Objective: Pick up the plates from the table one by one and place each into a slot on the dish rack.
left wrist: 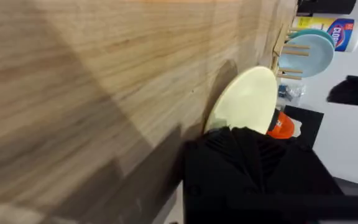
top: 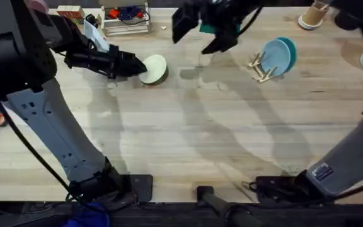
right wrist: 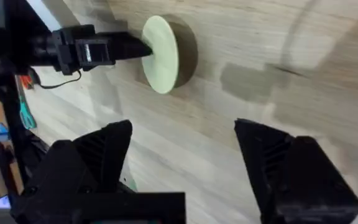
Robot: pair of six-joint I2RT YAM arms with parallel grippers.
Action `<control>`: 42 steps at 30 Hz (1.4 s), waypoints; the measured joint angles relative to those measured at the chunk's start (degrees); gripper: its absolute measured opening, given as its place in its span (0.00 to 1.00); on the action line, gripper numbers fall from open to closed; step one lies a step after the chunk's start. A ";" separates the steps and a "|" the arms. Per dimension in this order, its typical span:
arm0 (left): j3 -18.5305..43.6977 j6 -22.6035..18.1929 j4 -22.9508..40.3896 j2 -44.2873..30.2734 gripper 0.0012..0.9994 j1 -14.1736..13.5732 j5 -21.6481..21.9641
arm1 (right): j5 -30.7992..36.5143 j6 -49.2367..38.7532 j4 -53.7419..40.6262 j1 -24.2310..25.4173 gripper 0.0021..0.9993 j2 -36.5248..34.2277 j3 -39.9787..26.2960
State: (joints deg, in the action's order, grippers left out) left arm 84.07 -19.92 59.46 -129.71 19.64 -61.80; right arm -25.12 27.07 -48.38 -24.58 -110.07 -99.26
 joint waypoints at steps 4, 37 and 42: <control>0.00 0.00 -0.02 0.02 0.04 0.00 0.00 | -0.02 1.26 2.17 -1.86 1.00 -2.39 0.00; 0.00 0.00 -0.01 0.02 0.04 0.00 0.00 | -0.21 7.76 14.37 -8.87 0.99 -13.89 0.00; 0.00 0.00 -0.02 0.02 0.04 0.00 0.00 | -0.20 8.58 15.44 -9.24 0.99 -14.84 0.00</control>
State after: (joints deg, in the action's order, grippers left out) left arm 84.07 -19.92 59.44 -129.69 19.64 -61.80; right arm -25.32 35.66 -32.93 -33.82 -124.90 -99.26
